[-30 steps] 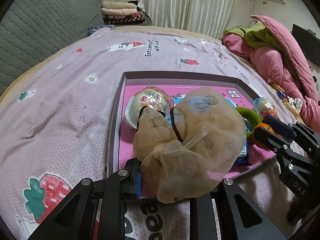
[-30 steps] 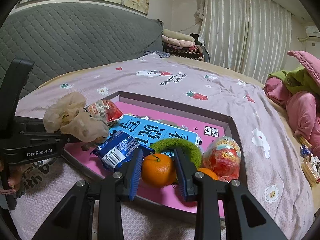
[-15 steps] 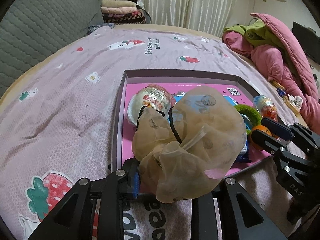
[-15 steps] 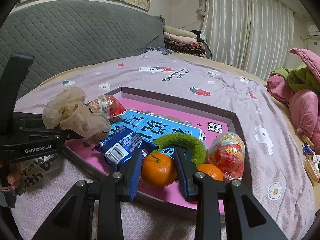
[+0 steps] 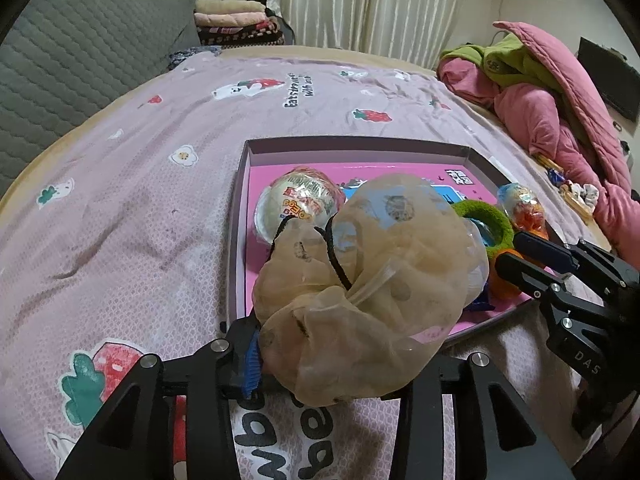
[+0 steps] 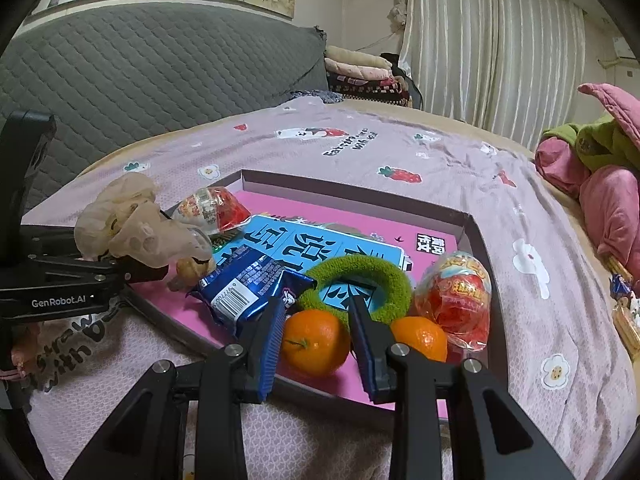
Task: Organize objects
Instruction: 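Lower the sponge and orange into the tray among the items, then open both tools and withdraw them from the tray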
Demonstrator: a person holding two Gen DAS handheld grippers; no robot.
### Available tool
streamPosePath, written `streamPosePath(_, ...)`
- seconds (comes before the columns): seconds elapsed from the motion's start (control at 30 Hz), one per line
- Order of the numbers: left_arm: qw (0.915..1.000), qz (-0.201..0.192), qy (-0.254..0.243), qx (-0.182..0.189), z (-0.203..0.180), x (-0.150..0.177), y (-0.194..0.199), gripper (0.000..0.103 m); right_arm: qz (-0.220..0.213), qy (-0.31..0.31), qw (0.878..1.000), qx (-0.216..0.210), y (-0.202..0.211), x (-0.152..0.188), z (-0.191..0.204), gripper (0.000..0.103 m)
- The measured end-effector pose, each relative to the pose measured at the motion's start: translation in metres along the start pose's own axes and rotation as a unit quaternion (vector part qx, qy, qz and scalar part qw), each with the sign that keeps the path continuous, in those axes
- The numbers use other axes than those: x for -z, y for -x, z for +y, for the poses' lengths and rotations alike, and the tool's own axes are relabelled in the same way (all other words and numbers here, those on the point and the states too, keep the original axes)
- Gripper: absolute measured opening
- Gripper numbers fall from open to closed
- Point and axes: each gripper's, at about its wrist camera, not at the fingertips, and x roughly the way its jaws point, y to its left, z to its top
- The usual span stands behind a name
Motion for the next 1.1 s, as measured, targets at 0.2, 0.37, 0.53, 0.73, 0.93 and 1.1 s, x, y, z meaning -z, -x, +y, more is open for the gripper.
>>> streamPosePath(0.2,1.0000,0.002,-0.001,0.005,0.001,0.000,0.003,0.043,0.002,-0.004,1.000,-0.003,0.000,0.001,-0.001,0.034)
streamPosePath(0.37,0.9999,0.002,-0.001,0.015,0.001,0.000,0.005,0.051,0.001,-0.012,1.000,-0.005,0.002,0.001,-0.004,0.034)
streamPosePath(0.53,0.9999,-0.004,-0.004,0.010,0.000,0.001,0.007,0.056,0.001,-0.020,1.000,-0.008,0.003,0.002,-0.005,0.034)
streamPosePath(0.73,0.9995,-0.012,0.003,0.028,0.000,0.000,0.010,0.070,0.002,-0.020,1.000,-0.008,0.004,0.002,-0.005,0.036)
streamPosePath(0.93,0.9988,-0.033,0.009,0.035,0.002,-0.003,0.017,0.075,0.002,-0.025,1.000,-0.008,0.005,0.002,-0.007,0.038)
streamPosePath(1.1,0.9974,-0.054,0.009,0.048,-0.001,-0.010,0.022,0.077,0.002,-0.030,1.000,-0.009,0.005,0.002,-0.009,0.038)
